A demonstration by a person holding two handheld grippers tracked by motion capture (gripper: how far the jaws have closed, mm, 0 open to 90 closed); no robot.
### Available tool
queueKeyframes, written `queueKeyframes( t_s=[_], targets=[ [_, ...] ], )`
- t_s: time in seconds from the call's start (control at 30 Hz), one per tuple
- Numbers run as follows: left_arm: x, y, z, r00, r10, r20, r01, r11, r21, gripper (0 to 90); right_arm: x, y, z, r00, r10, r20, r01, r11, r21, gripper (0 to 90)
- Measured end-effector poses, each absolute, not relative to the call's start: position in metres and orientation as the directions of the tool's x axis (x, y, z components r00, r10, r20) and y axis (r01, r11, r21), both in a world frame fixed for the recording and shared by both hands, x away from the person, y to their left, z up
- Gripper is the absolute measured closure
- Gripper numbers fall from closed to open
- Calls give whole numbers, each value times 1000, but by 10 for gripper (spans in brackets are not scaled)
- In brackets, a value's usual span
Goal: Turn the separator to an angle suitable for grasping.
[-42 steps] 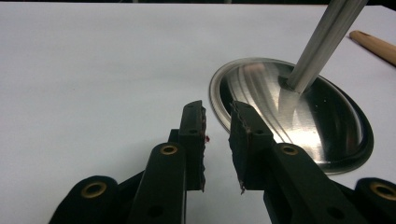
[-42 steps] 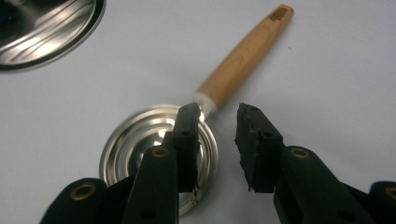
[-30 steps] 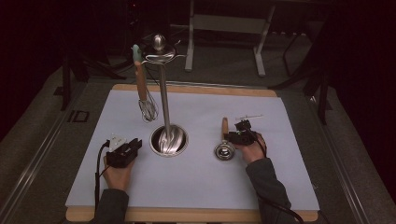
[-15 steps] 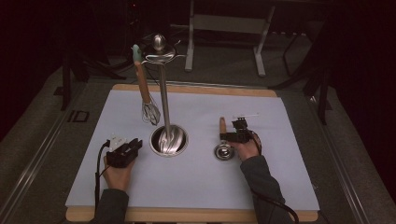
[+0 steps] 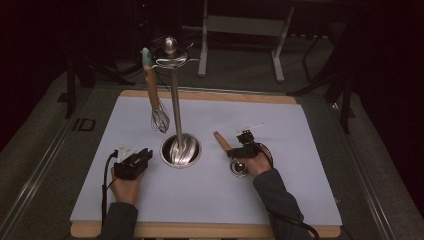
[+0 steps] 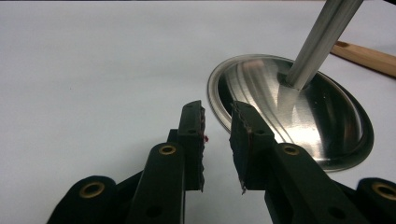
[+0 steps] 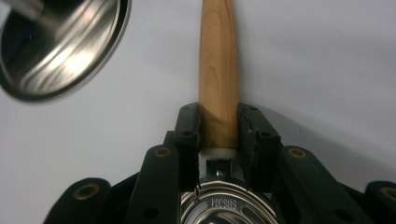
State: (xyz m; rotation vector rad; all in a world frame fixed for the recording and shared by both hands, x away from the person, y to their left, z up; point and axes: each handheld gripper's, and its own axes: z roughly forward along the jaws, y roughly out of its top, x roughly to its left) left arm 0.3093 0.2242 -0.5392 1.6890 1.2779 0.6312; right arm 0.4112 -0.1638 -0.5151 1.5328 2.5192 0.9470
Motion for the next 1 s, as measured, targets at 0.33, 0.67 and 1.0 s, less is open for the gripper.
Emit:
queueKeyframes(
  t_s=[0.33,0.67,1.0],
  targets=[
    [310,223,-539,337,935,-106,478,-73,875,746,391,-185,-510,-567,778,271,785,411,464,708],
    [310,223,-539,338,935,-107,480,-74,874,743,403,-178,-504,-669,687,284,740,577,346,692],
    [310,223,-539,339,935,-102,482,-80,872,743,411,-163,-502,-710,647,277,704,666,248,684]
  ],
)
